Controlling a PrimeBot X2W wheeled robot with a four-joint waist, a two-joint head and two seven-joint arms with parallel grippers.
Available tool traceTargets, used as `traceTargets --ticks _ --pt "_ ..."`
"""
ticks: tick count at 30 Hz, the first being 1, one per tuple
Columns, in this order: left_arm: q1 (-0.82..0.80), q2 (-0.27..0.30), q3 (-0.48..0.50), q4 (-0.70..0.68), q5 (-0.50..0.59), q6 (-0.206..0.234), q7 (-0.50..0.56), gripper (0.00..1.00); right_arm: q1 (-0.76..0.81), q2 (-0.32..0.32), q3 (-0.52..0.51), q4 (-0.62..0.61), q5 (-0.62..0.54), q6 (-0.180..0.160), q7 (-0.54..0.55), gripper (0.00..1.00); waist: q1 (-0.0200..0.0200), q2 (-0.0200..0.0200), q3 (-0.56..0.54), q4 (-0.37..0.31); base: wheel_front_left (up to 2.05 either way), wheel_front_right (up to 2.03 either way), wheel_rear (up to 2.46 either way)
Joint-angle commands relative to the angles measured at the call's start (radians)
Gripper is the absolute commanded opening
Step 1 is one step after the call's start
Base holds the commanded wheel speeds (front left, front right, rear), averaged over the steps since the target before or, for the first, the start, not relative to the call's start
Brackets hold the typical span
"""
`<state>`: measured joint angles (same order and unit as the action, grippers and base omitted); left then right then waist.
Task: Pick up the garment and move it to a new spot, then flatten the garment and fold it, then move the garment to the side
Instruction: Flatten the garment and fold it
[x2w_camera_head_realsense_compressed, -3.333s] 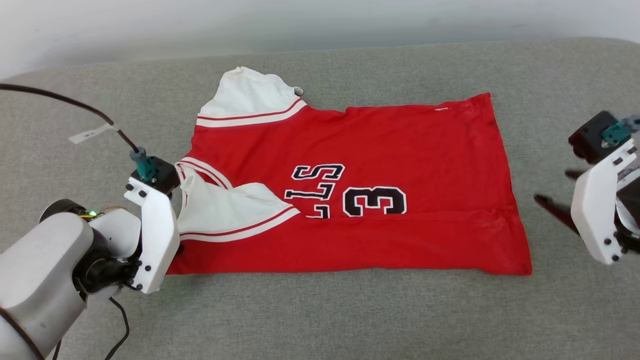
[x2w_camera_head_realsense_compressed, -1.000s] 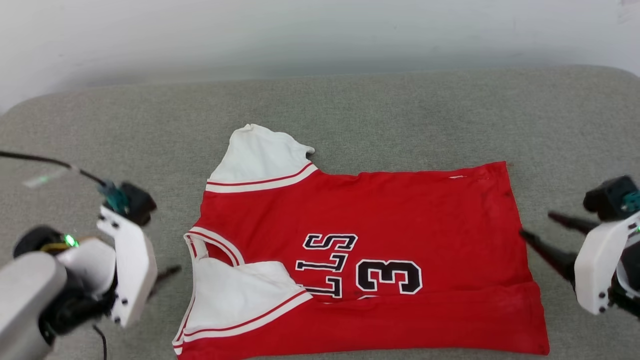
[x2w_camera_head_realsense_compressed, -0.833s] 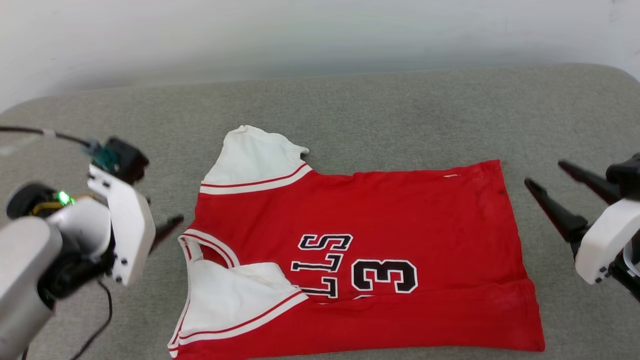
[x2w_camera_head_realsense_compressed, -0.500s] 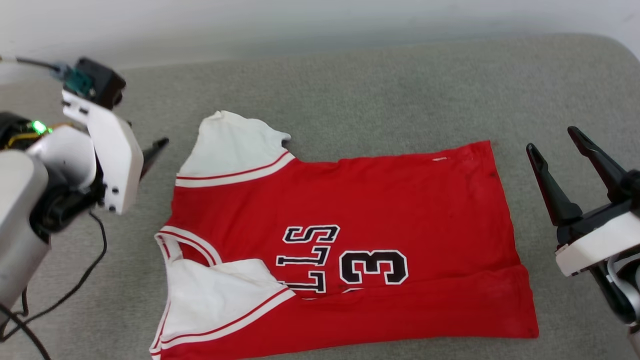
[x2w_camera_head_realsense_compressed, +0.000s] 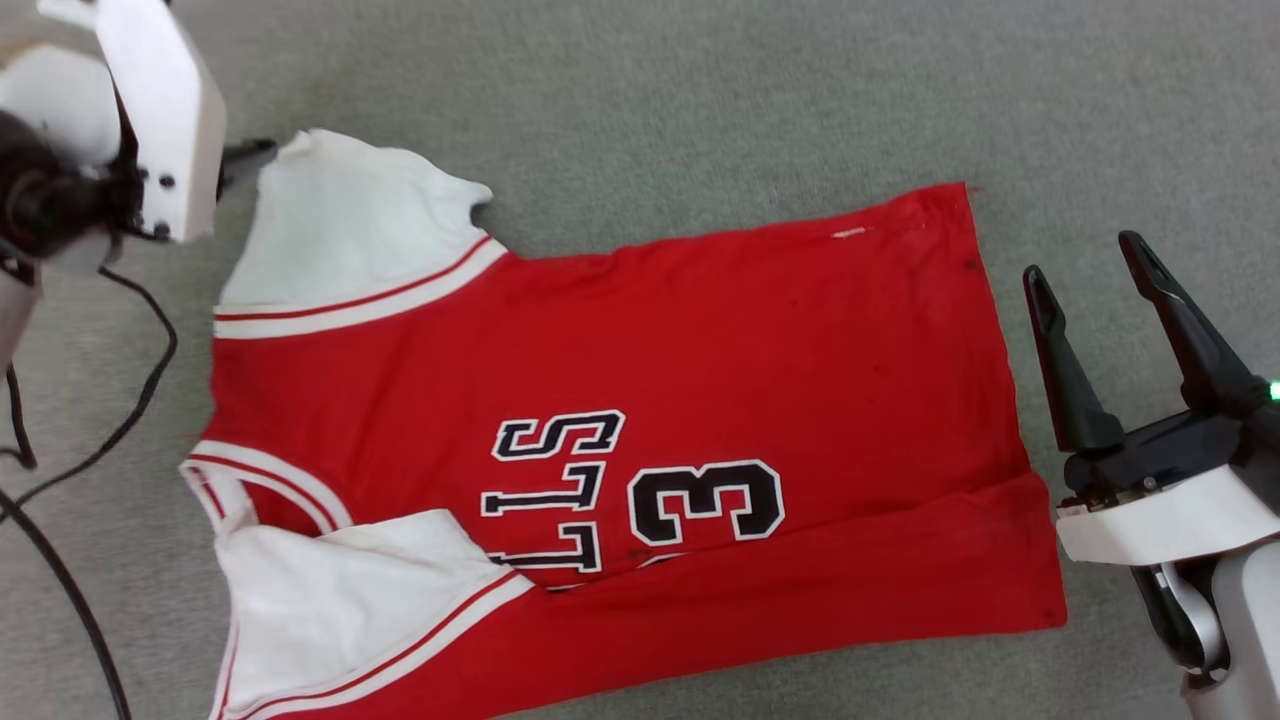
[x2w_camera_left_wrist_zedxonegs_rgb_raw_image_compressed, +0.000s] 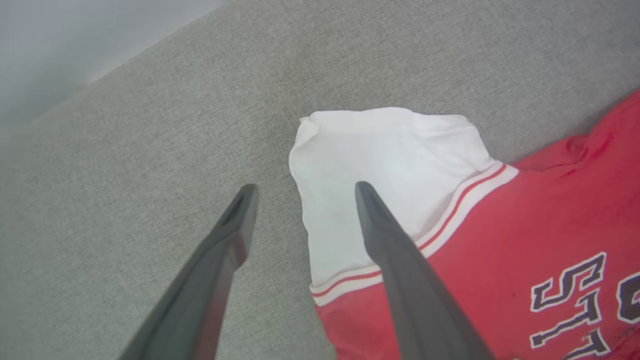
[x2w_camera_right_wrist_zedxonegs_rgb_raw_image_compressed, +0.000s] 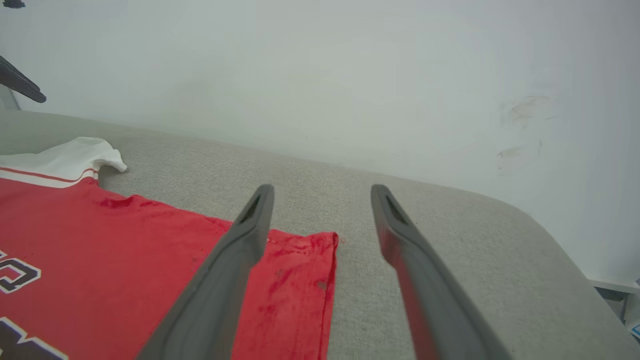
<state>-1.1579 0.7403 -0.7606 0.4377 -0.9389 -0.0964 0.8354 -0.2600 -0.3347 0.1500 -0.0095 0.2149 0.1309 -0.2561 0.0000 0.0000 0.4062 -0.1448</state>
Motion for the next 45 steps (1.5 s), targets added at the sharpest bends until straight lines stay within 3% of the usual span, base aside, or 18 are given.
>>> traceTargets --ticks 1,5,14,15,16,17,24,28,31,37,41,45 --pt "-0.045 -0.014 -0.007 0.024 -0.012 -0.001 0.057 1.0 -0.007 0.009 0.004 -0.01 -0.011 0.0 -0.006 1.0 0.0 0.0 0.064 -0.033 0.0 0.0 0.0" --pt "-0.122 -0.029 -0.031 0.057 0.006 0.0 0.146 1.0 -0.042 0.016 0.02 -0.008 -0.022 0.0 -0.008 1.0 0.0 0.0 0.118 -0.049 0.0 0.0 0.0" --pt "-0.15 -0.047 -0.095 0.139 0.048 -0.012 0.196 1.0 -0.098 0.025 0.056 0.018 -0.032 -0.001 -0.009 1.0 0.0 0.0 0.177 -0.072 0.0 0.0 0.0" --pt "-0.144 -0.047 -0.102 0.142 0.045 -0.016 0.199 0.87 -0.103 0.024 0.058 0.021 -0.031 -0.001 -0.009 1.0 0.0 0.0 0.176 -0.072 0.0 0.0 0.0" --pt "-0.144 -0.047 -0.102 0.142 0.045 -0.016 0.199 0.87 -0.103 0.024 0.058 0.021 -0.031 -0.001 -0.009 1.0 0.0 0.0 0.176 -0.072 0.0 0.0 0.0" --pt "-0.138 -0.046 -0.107 0.145 0.043 -0.017 0.2 0.0 -0.109 0.023 0.056 0.023 -0.03 -0.001 -0.009 1.0 0.0 0.0 0.173 -0.071 0.0 0.0 0.0" --pt "-0.134 -0.046 -0.121 0.134 0.03 -0.03 0.146 0.0 -0.149 -0.01 0.022 0.033 -0.027 -0.001 -0.009 1.0 0.0 0.0 0.12 -0.047 0.0 0.0 0.0" --pt "-0.126 -0.061 -0.129 0.106 0.007 -0.032 0.101 0.0 -0.21 -0.07 -0.002 0.042 -0.032 -0.001 0.0 1.0 0.0 0.0 0.072 -0.021 0.0 0.0 0.0" --pt "-0.113 -0.068 -0.142 0.072 -0.015 -0.033 0.071 0.0 -0.274 -0.132 0.021 0.056 -0.01 0.0 0.071 1.0 0.0 0.0 0.036 0.004 0.0 0.0 0.0" --pt "-0.093 -0.04 -0.192 -0.019 -0.048 -0.033 0.02 0.0 -0.412 -0.281 0.187 0.073 0.092 -0.001 0.377 1.0 0.0 0.0 -0.008 0.044 0.0 0.0 0.0" --pt "-0.089 -0.024 -0.219 -0.093 -0.065 -0.033 -0.035 0.0 -0.511 -0.404 0.366 0.072 0.283 -0.001 0.687 1.0 0.0 0.0 -0.012 0.065 0.0 0.0 0.0" --pt "-0.095 -0.002 -0.252 -0.16 -0.064 -0.033 -0.073 0.0 -0.605 -0.487 0.499 0.065 0.441 -0.001 0.922 1.0 0.0 0.0 0.004 0.09 0.0 0.0 0.0"
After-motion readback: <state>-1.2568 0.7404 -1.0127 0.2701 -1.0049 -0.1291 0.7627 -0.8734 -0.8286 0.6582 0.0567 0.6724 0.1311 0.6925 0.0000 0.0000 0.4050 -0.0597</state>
